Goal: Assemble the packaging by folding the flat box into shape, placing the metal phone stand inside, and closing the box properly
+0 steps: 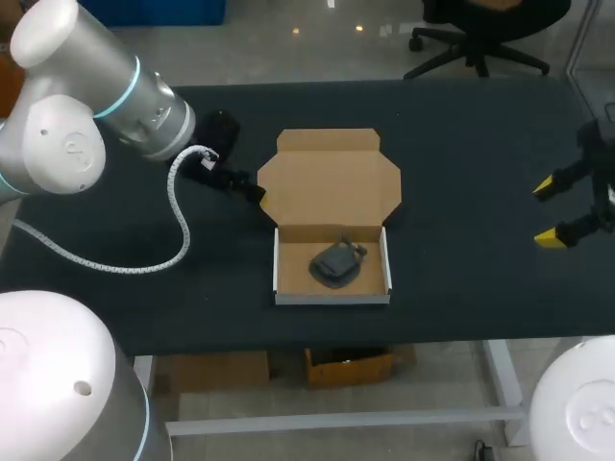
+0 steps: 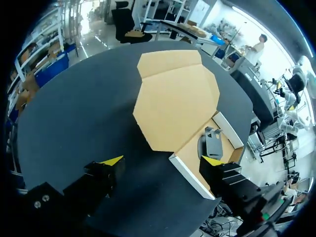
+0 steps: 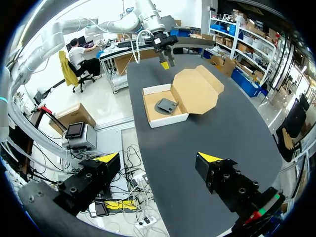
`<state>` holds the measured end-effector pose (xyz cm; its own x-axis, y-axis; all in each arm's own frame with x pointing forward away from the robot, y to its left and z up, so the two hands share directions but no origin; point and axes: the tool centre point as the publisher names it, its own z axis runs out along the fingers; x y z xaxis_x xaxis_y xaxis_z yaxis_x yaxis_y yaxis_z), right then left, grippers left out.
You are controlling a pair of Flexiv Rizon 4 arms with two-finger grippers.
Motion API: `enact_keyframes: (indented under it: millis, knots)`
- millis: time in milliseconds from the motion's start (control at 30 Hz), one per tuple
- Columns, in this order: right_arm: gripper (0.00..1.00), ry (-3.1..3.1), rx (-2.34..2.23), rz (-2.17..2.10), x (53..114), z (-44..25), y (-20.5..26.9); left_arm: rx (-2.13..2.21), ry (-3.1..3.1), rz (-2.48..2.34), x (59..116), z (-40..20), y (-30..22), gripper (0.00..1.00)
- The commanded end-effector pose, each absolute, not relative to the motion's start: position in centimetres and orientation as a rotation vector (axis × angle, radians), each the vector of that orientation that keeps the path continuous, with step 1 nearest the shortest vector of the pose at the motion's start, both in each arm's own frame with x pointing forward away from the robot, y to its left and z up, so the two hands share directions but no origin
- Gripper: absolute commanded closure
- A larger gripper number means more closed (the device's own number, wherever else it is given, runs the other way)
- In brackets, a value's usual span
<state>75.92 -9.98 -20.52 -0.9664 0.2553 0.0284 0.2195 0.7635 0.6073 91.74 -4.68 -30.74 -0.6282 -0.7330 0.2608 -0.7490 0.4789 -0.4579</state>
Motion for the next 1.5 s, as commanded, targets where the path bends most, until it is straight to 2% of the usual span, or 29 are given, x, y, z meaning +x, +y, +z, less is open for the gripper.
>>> enact_keyframes:
  millis: [33, 500, 1167, 1500]
  knots:
    - [0.00, 2.920, 0.367, 0.994, 76.5, -20.2, -9.7, 1.235, -2.617, 0.939, 92.7, -31.7, -4.1, 0.00]
    - [0.00, 2.930, 0.328, 0.986, 77.3, -20.0, -9.0, 0.992, -2.606, 1.107, 95.9, -32.3, -4.1, 0.00]
    - [0.00, 2.937, 0.325, 0.967, 77.5, -20.0, -8.9, 0.992, -2.606, 1.107, 95.9, -32.3, -4.1, 0.00]
    - [0.00, 2.957, 0.287, 0.944, 78.4, -19.6, -8.4, 0.804, -2.556, 1.232, 99.3, -33.2, -5.4, 0.00]
